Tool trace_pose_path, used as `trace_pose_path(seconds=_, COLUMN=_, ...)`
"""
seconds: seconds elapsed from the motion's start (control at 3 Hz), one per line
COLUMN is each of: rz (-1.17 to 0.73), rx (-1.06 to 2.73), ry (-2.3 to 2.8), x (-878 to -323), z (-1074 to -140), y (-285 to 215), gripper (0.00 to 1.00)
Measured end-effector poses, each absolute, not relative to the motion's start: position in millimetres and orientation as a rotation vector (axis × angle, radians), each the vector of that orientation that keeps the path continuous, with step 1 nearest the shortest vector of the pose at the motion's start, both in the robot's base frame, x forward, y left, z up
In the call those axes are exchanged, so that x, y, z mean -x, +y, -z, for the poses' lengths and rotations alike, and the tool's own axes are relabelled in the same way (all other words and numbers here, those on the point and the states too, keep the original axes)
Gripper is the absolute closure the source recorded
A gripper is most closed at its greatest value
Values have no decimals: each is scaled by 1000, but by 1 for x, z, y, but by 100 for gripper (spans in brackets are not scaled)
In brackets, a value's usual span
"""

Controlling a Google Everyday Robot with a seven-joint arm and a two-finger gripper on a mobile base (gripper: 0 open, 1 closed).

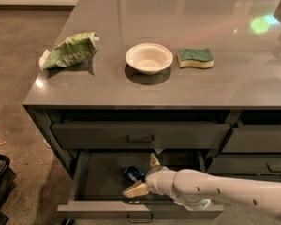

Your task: Pick pepsi can from middle drawer and place on counter

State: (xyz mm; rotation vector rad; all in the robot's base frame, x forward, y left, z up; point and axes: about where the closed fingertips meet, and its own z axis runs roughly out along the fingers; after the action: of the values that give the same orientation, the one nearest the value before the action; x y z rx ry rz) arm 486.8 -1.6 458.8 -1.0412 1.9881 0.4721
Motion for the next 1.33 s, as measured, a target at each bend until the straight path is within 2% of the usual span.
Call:
trace_pose_path(seconds=0.33, rz=-495, rx=1128, ry=1973, x=-499, z=-436, y=36, gripper=0)
trace_pose_path(seconds=1.0, rz=-487, rx=1132, ry=2020, x=-497, z=-426, y=35, gripper=0)
trace_pose_path(seconds=1.33, rz=-422, rx=1140, ry=2084, x=-504, z=-409, y=17, gripper=0)
